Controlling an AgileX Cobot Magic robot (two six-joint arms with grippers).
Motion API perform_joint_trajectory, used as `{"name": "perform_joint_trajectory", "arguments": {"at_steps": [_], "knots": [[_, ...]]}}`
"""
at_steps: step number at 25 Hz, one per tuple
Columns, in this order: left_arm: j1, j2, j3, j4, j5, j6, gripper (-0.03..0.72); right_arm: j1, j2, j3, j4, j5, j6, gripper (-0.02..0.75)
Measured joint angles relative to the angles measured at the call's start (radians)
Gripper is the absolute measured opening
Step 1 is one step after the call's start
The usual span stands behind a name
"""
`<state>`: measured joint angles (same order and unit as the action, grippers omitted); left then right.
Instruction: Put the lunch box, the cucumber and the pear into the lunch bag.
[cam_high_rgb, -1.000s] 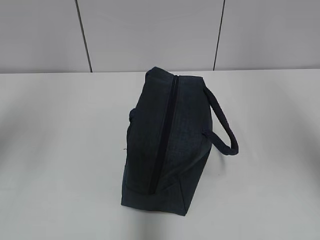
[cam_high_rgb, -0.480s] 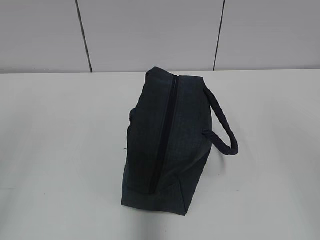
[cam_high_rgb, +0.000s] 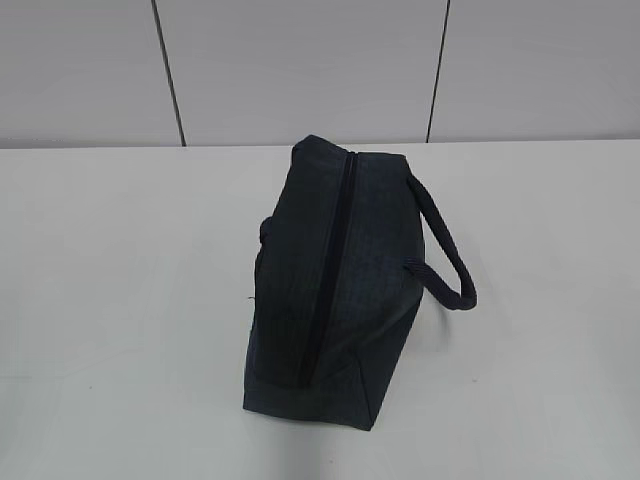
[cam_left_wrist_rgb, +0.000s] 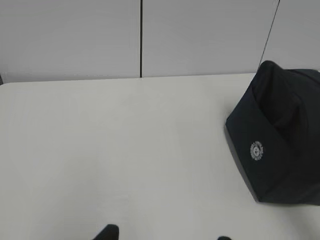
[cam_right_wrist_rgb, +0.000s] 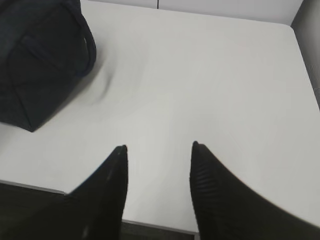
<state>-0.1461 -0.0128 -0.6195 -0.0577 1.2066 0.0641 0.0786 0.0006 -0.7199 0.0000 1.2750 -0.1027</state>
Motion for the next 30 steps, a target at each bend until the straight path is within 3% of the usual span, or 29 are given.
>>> {"name": "perform_joint_trajectory", "arguments": {"at_steps": [9,30], "knots": [[0.000,0.001,0.094,0.007,-0.091,-0.002,0.363,0.000,-0.020,0.209,-0.019,-0.088,0.000,0.333],[0.000,0.001,0.097,0.013,-0.096,-0.003,0.363,0.000,-0.020,0.221,-0.024,-0.118,0.000,0.332]]}}
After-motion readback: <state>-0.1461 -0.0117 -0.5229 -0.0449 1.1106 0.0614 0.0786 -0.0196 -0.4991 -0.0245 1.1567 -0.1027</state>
